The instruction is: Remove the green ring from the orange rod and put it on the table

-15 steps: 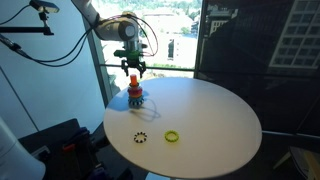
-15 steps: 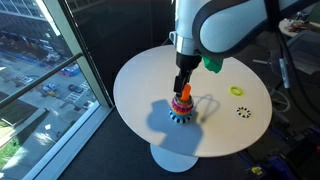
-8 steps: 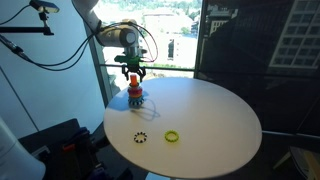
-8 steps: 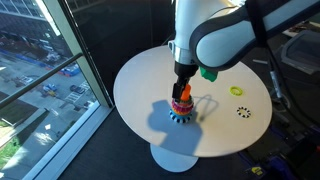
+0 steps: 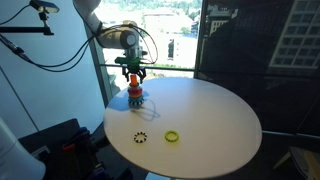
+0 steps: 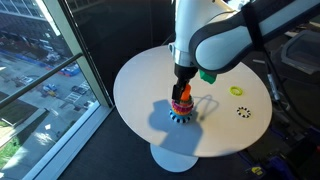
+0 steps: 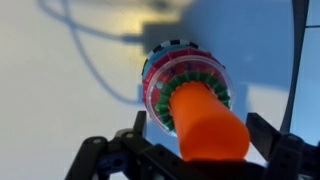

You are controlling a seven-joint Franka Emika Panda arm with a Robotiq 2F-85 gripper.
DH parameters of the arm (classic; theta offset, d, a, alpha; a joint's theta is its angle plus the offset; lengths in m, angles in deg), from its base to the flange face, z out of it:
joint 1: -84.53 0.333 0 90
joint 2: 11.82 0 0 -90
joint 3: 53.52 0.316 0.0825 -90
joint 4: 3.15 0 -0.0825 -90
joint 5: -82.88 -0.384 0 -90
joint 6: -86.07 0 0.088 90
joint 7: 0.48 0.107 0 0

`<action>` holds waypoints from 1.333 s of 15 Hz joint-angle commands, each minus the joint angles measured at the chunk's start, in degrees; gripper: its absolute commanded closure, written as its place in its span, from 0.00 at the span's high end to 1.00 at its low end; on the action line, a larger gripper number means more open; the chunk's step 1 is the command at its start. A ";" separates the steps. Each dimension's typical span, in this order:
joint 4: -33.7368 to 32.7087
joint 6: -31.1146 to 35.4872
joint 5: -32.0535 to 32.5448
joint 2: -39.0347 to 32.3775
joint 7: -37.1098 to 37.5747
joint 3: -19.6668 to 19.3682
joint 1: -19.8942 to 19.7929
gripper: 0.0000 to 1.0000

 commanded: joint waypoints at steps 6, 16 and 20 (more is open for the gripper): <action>0.26 1.02 0.17 -0.42 1.83 -0.50 0.31 0.77; 0.55 1.36 -0.11 0.87 1.54 -0.30 0.06 0.42; 0.51 0.95 -0.33 2.53 1.36 -0.16 -0.14 0.42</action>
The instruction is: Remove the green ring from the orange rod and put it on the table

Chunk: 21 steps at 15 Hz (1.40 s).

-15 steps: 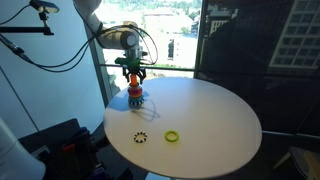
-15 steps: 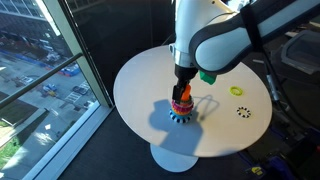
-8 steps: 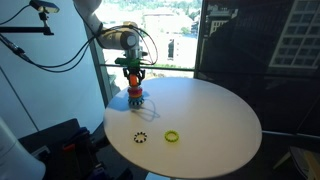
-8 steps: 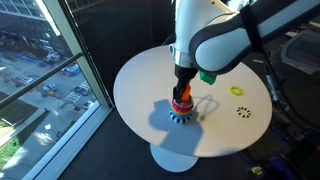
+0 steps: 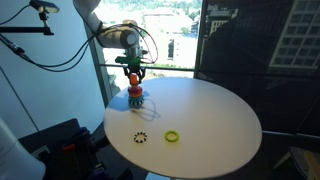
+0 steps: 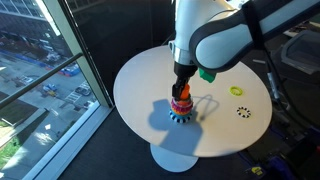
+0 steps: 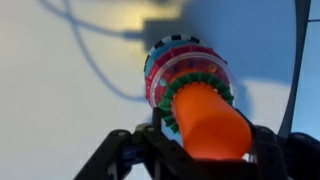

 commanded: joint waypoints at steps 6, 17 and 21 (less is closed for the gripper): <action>0.91 0.14 -1.07 6.19 0.24 0.32 -0.74 0.42; 2.12 0.17 -1.28 11.21 1.37 -2.02 -3.68 0.42; 3.55 0.17 -2.67 11.32 1.18 -3.58 -6.28 0.42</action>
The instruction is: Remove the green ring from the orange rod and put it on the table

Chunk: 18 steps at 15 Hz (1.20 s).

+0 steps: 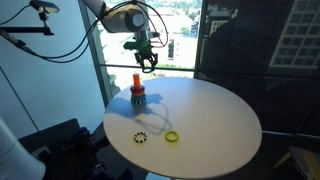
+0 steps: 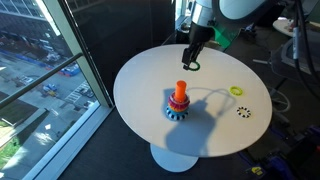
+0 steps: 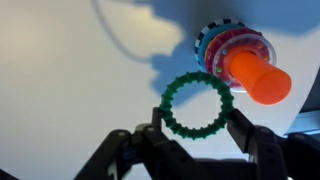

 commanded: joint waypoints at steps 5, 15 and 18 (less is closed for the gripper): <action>5.62 -0.12 -4.99 2.21 -0.38 -2.15 -5.06 0.42; 11.85 0.86 -10.35 -1.18 -3.39 -3.48 -9.55 0.42; 12.53 2.46 -9.14 -3.05 -2.46 -4.32 -9.53 0.42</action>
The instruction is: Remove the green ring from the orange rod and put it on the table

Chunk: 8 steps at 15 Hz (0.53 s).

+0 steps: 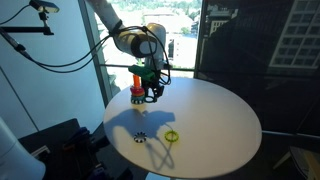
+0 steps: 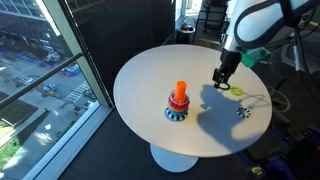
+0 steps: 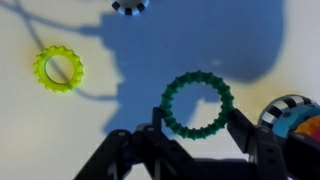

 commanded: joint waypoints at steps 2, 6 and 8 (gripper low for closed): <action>0.99 4.54 1.18 -2.41 0.29 -1.33 0.02 0.42; 0.91 7.84 4.19 -4.52 1.81 -2.78 0.91 0.42; 0.86 8.89 5.82 -5.44 2.74 -3.38 1.37 0.42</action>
